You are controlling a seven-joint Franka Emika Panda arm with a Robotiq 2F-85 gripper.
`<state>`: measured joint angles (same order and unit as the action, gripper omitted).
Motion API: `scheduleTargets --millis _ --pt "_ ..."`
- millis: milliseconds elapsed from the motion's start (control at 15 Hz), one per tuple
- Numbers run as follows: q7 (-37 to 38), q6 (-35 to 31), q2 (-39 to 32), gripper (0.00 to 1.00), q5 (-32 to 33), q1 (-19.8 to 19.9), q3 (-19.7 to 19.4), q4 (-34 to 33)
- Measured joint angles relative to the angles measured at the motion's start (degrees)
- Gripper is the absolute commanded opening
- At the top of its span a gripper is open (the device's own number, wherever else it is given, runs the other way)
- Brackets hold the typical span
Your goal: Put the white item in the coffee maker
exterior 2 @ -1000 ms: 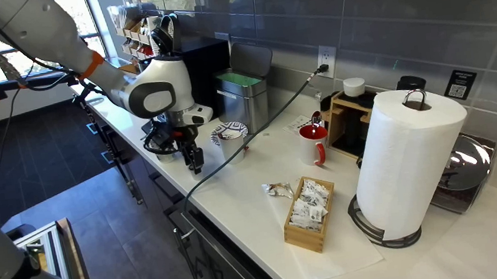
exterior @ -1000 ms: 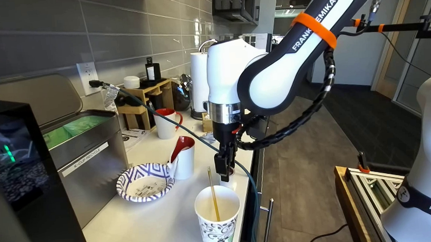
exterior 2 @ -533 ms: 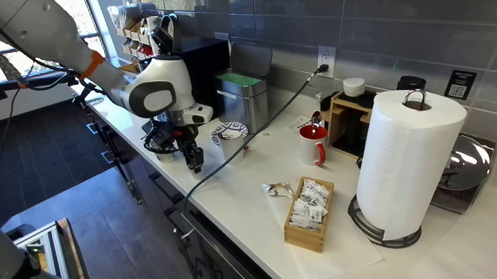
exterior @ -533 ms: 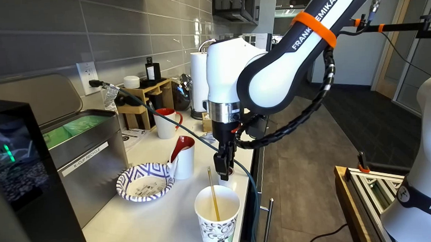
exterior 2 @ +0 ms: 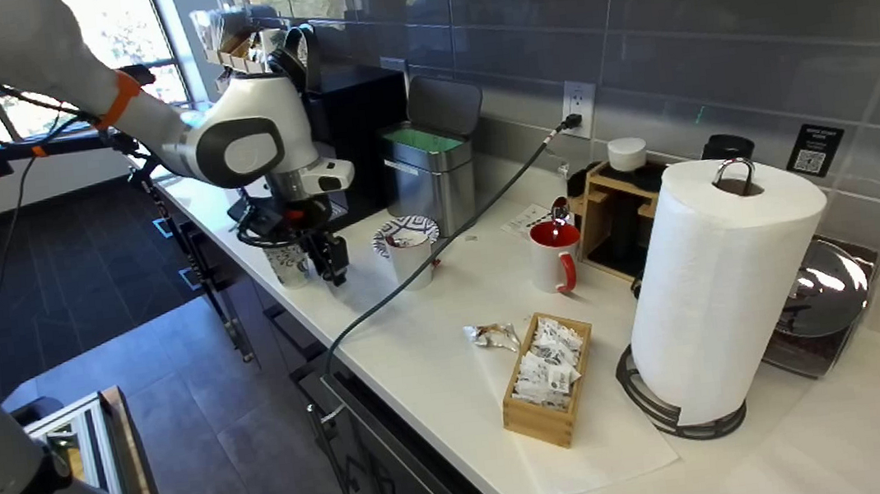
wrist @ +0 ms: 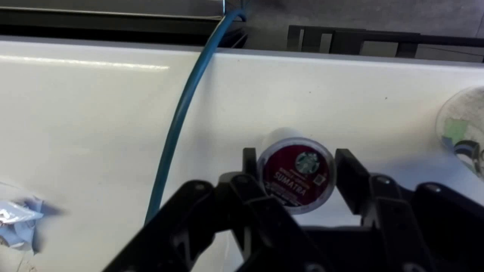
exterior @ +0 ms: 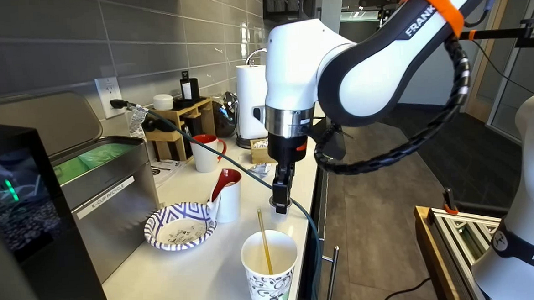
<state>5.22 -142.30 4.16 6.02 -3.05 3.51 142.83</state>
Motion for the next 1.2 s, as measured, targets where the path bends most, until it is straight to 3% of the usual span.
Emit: scheduleTargets --millis 467,800,867,1067,1133,1200 --pt "-4.5 2.6 16.5 0.29 4.6 -2.3 3.8 2.4" --pt "-6.3 12.1 23.3 0.29 4.6 -7.7 9.3 -3.9" --pt "-6.3 14.0 23.3 0.54 4.6 -8.5 10.6 -5.9" --pt "-6.3 15.7 21.8 0.54 4.6 -9.1 12.1 -8.4" --pt "-6.4 15.7 21.1 0.29 4.7 -9.1 12.0 -8.6" --pt "-6.4 15.7 20.6 0.29 4.7 -9.0 11.9 -8.7"
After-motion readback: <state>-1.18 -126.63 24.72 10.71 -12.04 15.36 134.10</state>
